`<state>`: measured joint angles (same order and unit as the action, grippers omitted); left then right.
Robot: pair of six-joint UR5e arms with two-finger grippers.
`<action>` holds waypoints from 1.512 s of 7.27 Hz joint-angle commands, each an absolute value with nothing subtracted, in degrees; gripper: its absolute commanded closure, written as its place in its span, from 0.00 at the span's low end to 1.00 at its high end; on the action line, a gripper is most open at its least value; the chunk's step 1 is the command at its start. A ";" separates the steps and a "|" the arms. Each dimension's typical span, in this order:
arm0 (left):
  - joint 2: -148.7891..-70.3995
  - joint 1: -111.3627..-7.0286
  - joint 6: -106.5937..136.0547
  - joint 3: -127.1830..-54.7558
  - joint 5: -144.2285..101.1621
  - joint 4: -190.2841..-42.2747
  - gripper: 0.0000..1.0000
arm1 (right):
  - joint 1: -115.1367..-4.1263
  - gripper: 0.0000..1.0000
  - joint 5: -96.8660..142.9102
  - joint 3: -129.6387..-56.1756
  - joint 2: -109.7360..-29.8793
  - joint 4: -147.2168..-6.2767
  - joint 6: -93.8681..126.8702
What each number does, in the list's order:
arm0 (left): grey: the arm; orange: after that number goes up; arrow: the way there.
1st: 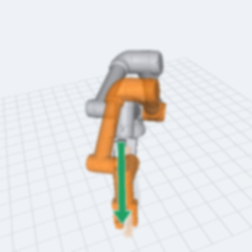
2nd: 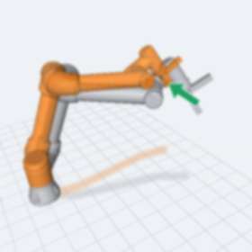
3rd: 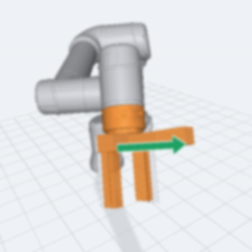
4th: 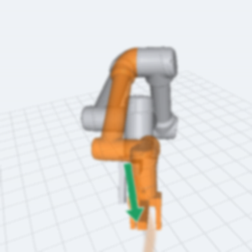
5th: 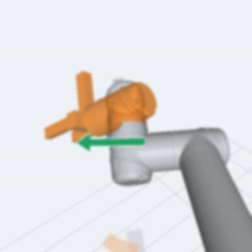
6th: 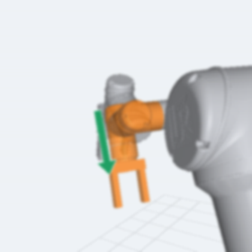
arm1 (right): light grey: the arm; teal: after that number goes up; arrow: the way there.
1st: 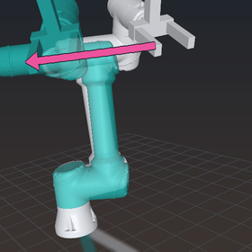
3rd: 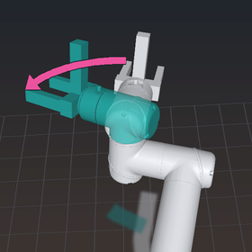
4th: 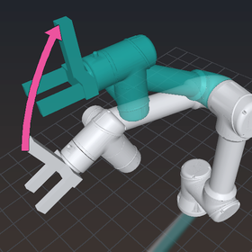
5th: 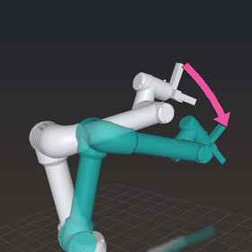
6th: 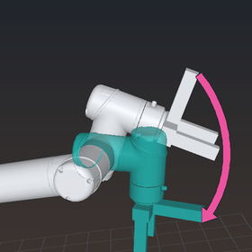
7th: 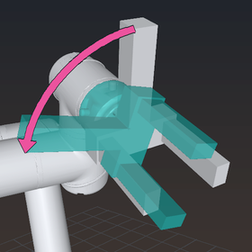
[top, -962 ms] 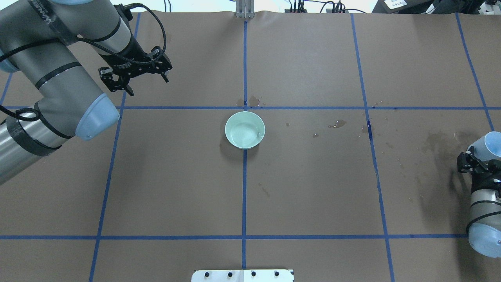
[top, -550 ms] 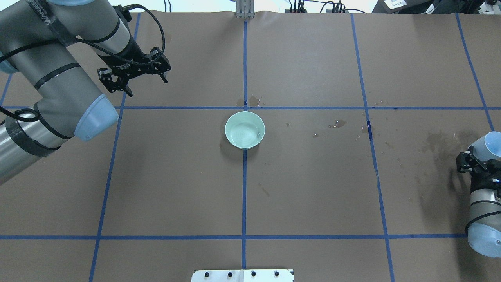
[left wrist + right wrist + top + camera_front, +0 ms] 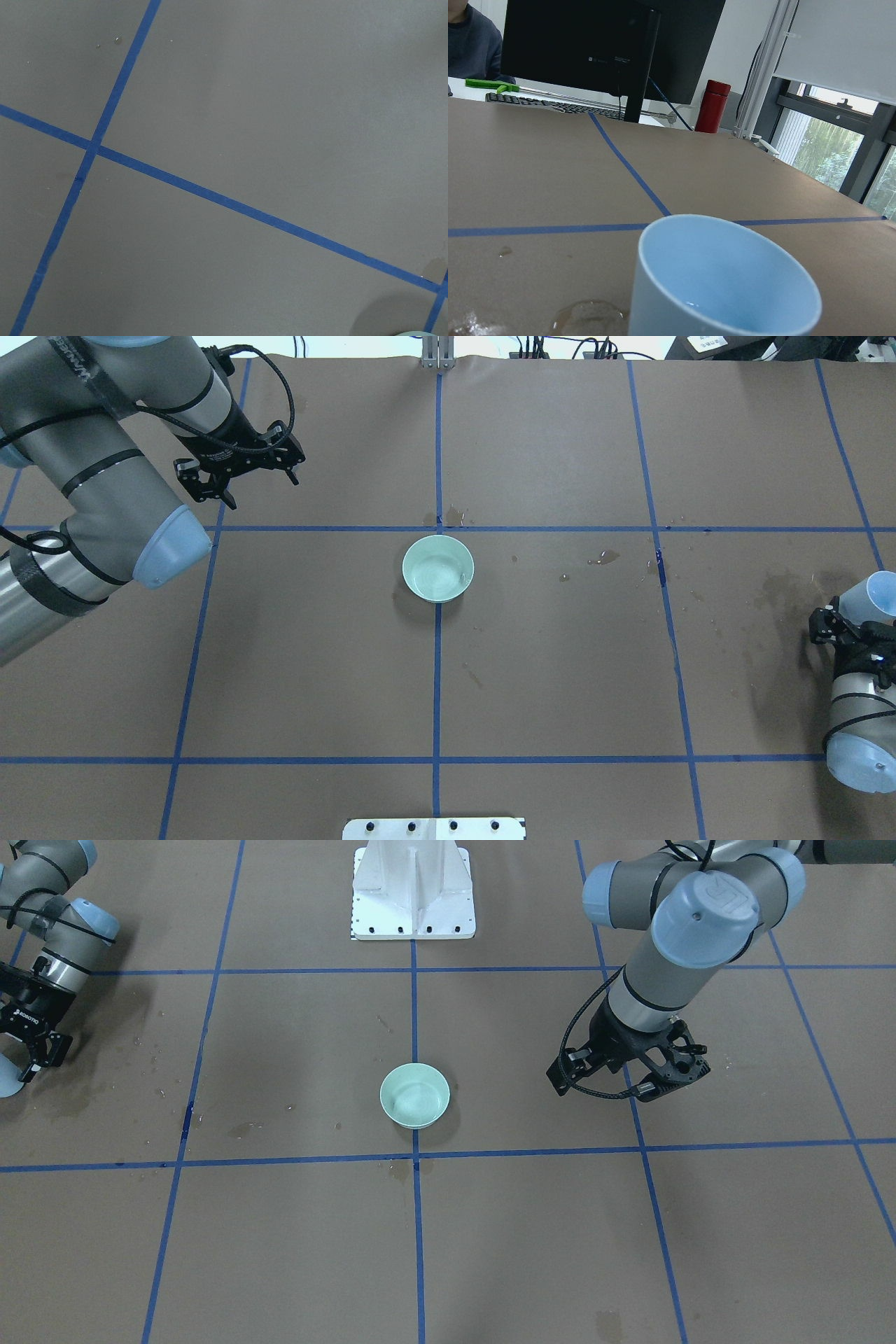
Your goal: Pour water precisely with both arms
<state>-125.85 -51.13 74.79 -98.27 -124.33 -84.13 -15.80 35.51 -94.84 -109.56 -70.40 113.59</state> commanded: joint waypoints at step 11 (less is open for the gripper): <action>-125.60 -51.06 74.79 -98.26 -124.28 -84.29 0.00 | -21.09 0.01 35.51 -90.70 -106.79 -69.79 110.32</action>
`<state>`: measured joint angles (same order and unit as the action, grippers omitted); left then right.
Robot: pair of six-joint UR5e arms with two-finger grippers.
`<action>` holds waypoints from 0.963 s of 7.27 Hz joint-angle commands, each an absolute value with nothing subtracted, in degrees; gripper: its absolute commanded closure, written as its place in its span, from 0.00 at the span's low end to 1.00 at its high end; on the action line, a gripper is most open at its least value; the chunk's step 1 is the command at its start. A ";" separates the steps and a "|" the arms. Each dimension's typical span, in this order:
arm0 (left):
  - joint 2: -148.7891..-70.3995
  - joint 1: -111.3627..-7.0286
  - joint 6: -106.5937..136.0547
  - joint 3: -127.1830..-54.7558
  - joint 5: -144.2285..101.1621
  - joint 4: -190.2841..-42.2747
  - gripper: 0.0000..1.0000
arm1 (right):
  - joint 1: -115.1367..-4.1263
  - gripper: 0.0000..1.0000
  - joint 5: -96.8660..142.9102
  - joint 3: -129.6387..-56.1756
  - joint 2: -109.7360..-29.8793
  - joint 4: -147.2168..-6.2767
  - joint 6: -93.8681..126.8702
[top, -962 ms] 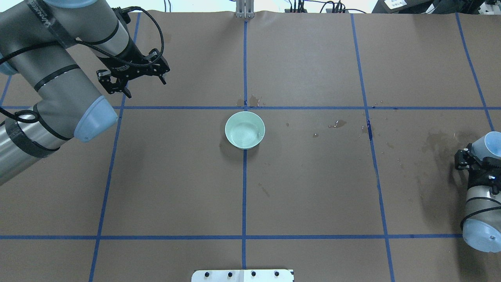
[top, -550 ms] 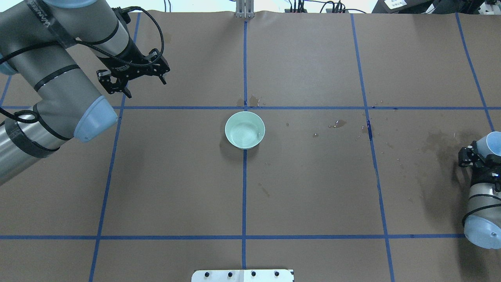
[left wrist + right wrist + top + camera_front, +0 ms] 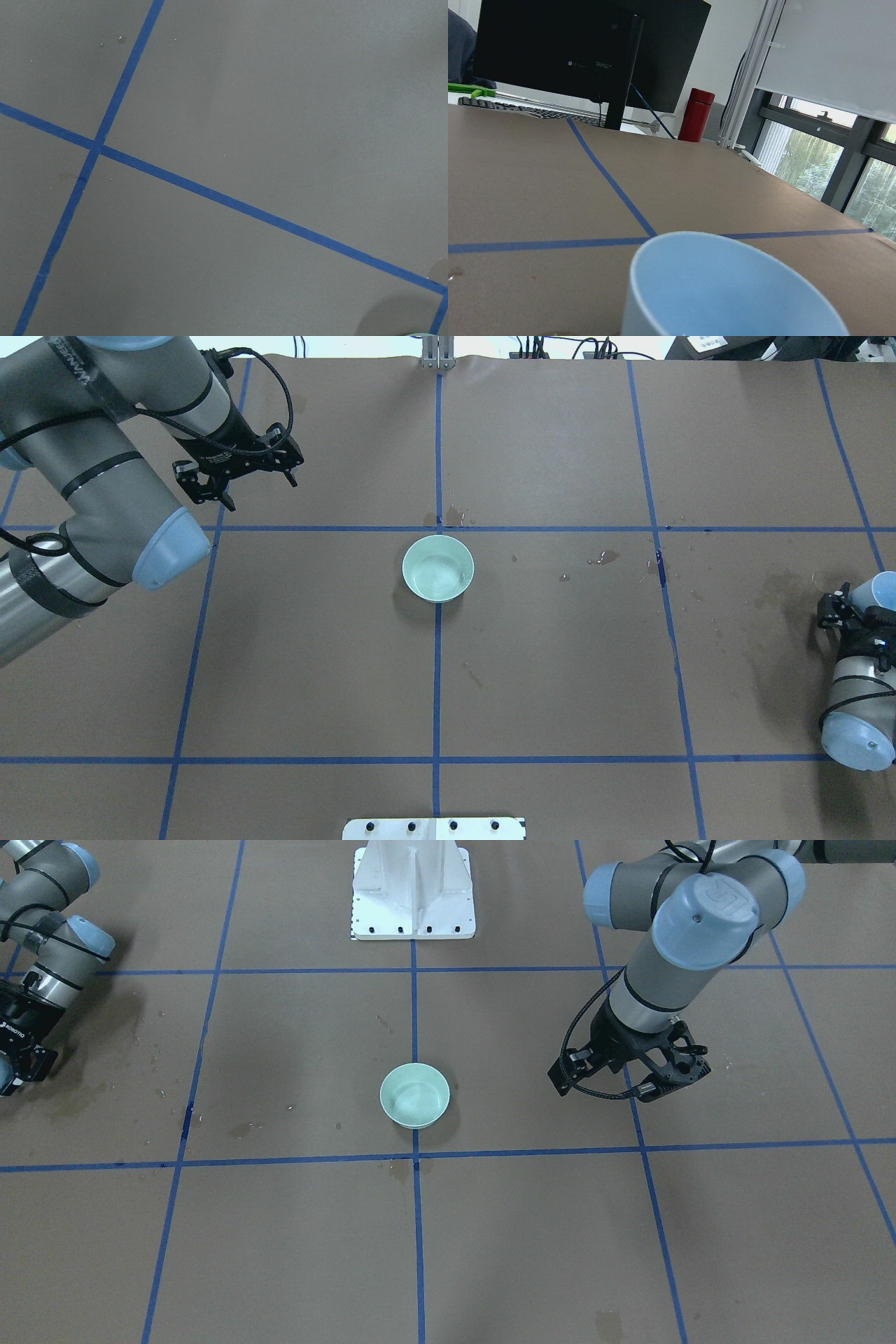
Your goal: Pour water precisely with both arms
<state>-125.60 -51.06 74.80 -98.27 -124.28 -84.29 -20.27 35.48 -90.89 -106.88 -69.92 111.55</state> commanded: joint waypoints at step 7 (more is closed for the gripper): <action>-125.07 -50.98 74.79 -98.44 -124.37 -84.37 0.00 | -26.35 1.00 35.68 -94.19 -104.50 -67.61 103.33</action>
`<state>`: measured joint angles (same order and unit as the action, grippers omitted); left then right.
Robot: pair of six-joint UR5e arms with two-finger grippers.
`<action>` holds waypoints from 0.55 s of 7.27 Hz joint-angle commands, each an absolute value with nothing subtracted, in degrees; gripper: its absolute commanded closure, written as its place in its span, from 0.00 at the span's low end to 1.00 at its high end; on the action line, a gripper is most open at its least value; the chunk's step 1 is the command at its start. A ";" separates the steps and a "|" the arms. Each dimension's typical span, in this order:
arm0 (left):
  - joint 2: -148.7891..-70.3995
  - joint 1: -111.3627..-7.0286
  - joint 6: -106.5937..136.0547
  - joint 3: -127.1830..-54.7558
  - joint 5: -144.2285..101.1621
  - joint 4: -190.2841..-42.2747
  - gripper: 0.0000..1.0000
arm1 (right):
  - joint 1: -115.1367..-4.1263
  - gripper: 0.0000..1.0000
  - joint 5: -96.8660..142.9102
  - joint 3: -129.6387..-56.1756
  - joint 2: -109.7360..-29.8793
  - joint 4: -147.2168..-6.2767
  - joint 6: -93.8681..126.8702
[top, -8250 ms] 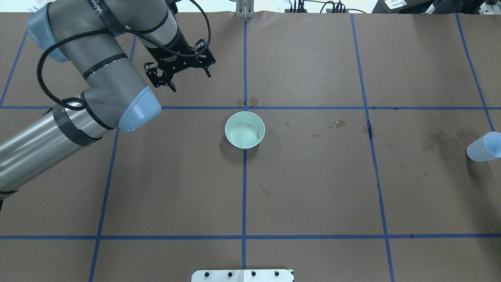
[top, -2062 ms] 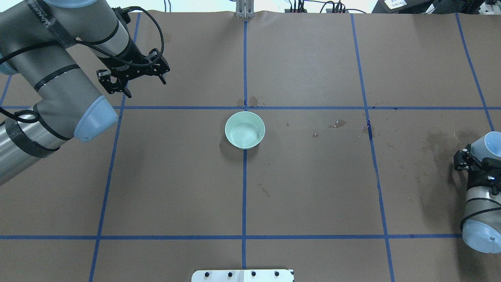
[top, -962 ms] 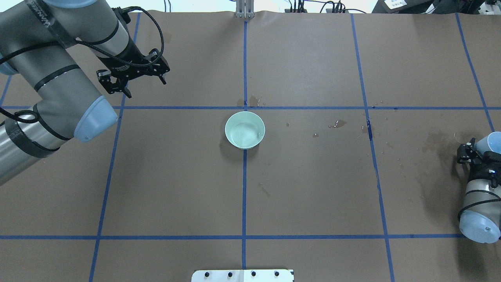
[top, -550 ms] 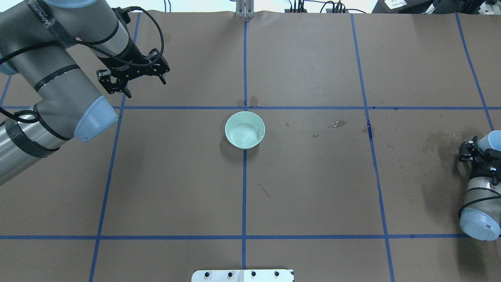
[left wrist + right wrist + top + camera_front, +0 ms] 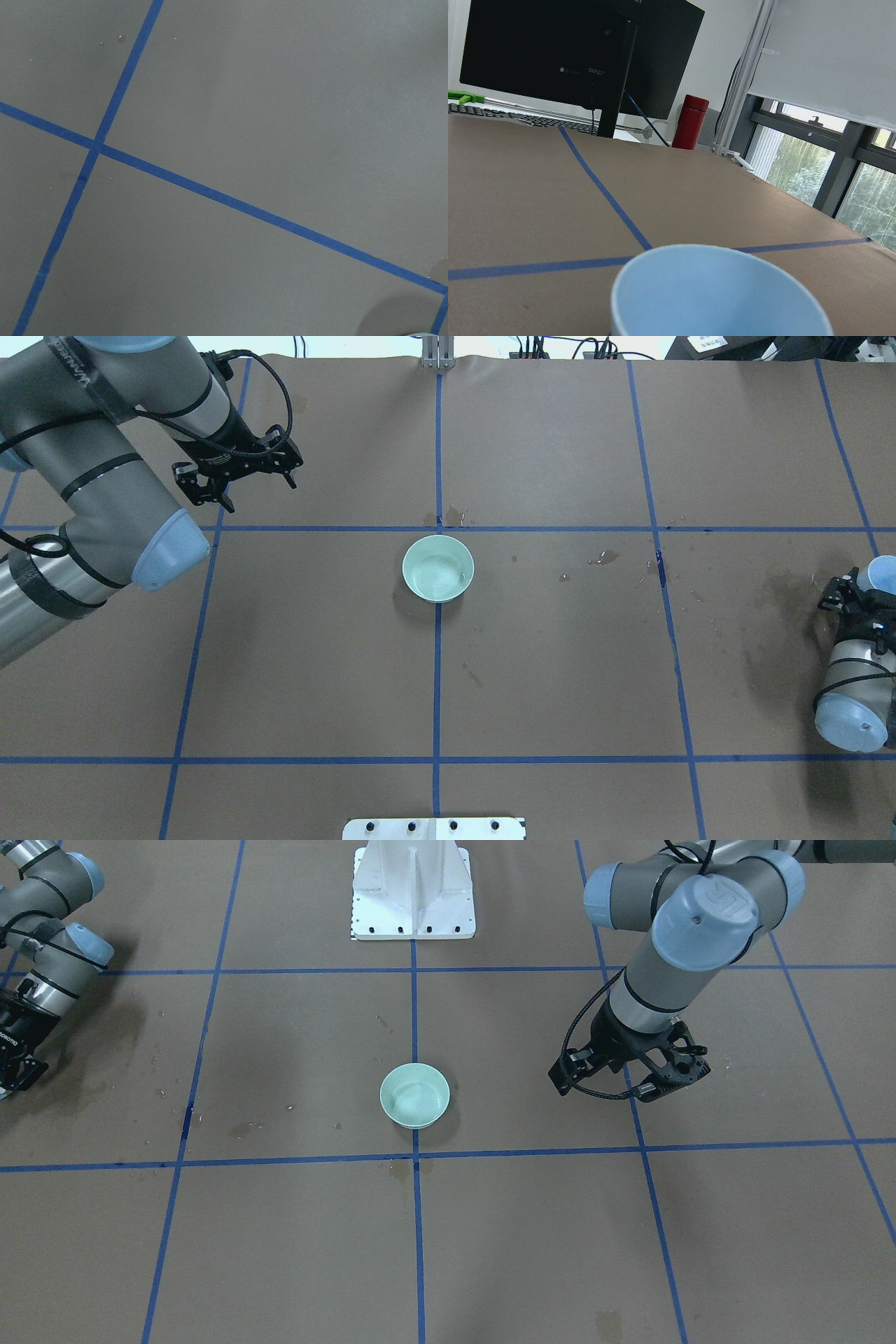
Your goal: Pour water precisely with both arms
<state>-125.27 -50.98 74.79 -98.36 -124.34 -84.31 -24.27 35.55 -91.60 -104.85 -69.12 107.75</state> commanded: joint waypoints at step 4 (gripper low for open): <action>-124.98 -50.98 74.71 -98.18 -124.71 -84.46 0.00 | -32.86 1.00 40.69 -97.03 -102.24 -38.09 73.32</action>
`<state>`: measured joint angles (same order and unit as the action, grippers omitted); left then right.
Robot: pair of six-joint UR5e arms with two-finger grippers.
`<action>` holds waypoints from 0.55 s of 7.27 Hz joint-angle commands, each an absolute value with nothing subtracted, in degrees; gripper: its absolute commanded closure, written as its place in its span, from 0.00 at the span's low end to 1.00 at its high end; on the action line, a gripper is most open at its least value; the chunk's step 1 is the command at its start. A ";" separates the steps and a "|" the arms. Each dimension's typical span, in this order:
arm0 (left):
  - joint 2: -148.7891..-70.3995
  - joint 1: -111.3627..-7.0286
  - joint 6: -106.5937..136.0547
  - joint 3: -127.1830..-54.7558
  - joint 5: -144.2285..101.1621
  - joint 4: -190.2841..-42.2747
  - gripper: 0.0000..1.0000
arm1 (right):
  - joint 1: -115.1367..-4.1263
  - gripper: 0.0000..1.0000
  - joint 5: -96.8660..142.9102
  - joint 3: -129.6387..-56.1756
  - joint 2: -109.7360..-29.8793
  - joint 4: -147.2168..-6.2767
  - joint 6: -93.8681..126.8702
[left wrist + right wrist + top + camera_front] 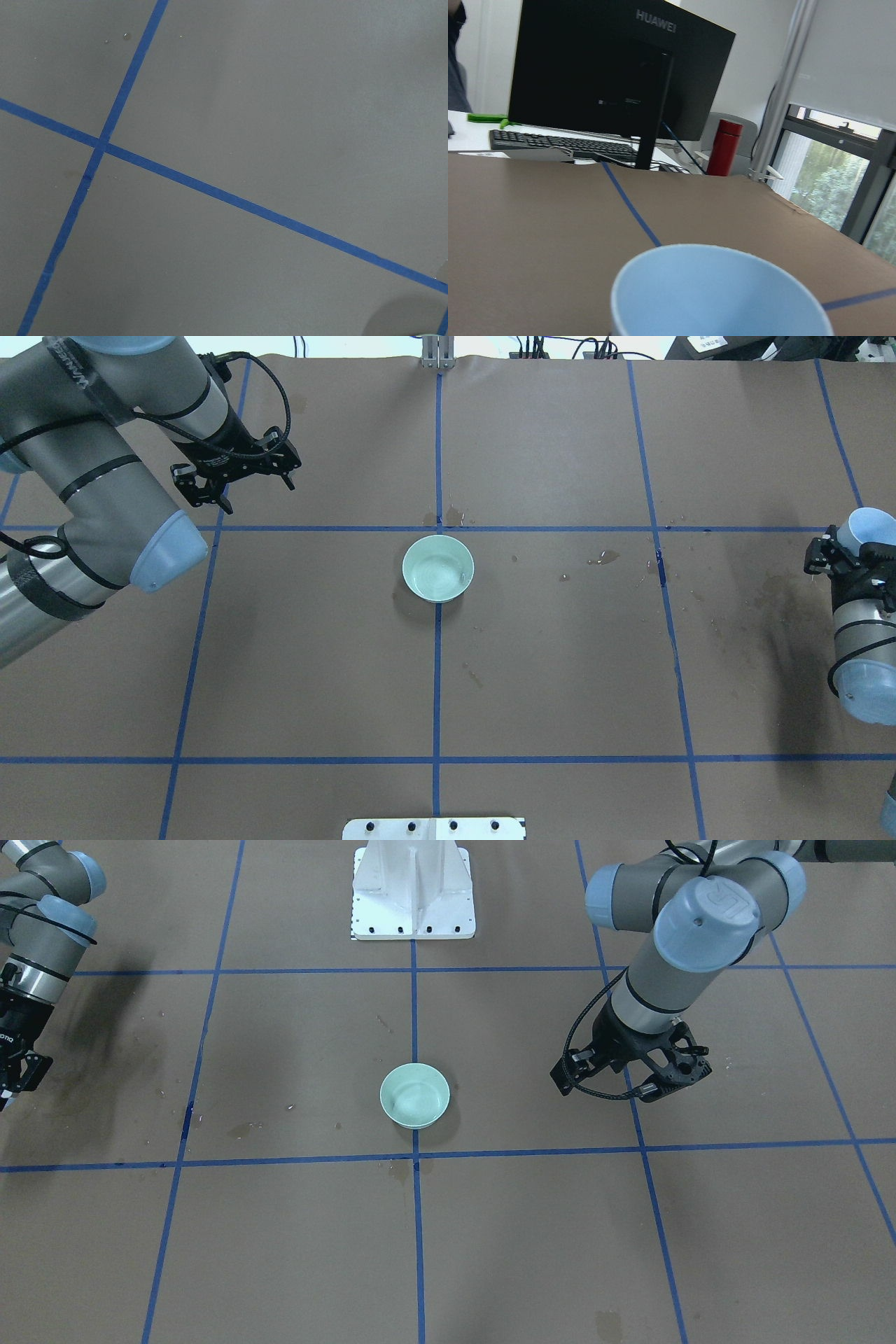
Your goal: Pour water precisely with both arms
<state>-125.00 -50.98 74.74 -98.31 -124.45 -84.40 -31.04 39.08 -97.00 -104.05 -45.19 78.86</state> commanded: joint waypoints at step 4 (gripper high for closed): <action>-124.72 -51.06 74.36 -97.56 -124.72 -84.55 0.00 | -33.22 1.00 42.53 -96.61 -95.55 -28.83 66.22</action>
<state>-124.77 -50.99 74.38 -97.62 -124.65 -84.54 -33.24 41.59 -97.42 -97.33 -35.67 69.90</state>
